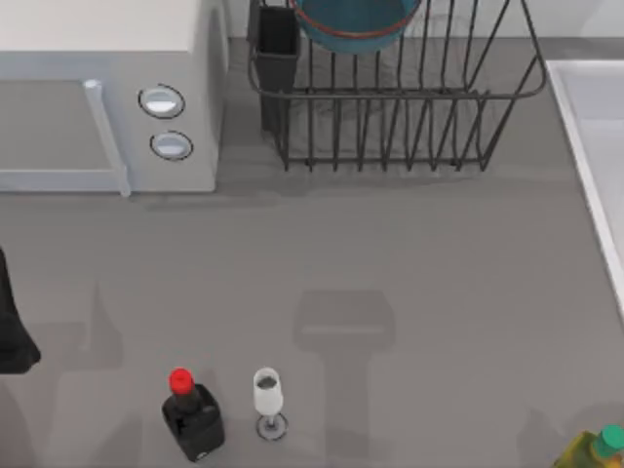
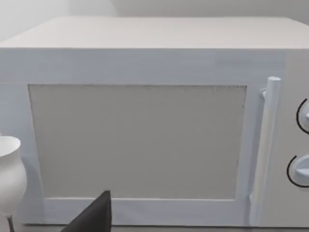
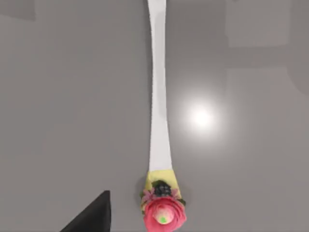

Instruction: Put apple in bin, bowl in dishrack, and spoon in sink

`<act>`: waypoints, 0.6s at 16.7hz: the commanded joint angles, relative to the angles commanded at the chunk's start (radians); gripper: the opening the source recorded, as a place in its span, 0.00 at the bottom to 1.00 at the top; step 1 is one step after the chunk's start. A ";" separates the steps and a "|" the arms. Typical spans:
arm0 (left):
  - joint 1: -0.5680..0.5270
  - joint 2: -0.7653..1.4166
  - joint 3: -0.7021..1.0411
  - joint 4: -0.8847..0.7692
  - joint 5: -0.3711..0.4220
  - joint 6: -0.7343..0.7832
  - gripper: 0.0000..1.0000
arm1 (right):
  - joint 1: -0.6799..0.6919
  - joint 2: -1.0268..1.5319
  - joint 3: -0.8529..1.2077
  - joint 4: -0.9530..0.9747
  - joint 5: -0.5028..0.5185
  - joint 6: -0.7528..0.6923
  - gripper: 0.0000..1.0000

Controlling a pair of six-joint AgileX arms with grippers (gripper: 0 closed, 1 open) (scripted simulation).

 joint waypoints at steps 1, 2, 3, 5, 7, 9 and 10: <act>0.000 0.000 0.000 0.000 0.000 0.000 1.00 | -0.014 0.035 0.014 -0.031 0.004 -0.034 1.00; 0.000 0.000 0.000 0.000 0.000 0.000 1.00 | -0.025 0.059 0.021 -0.055 0.008 -0.058 1.00; 0.000 0.000 0.000 0.000 0.000 0.000 1.00 | -0.032 0.074 0.024 -0.069 0.010 -0.071 1.00; 0.000 0.000 0.000 0.000 0.000 0.000 1.00 | -0.034 0.079 0.025 -0.074 0.011 -0.076 1.00; 0.000 0.000 0.000 0.000 0.000 0.000 1.00 | -0.034 0.079 0.025 -0.074 0.011 -0.076 1.00; 0.000 0.000 0.000 0.000 0.000 0.000 1.00 | -0.030 0.077 0.020 -0.069 0.010 -0.074 1.00; 0.000 0.000 0.000 0.000 0.000 0.000 1.00 | -0.030 0.084 0.012 -0.056 0.010 -0.074 1.00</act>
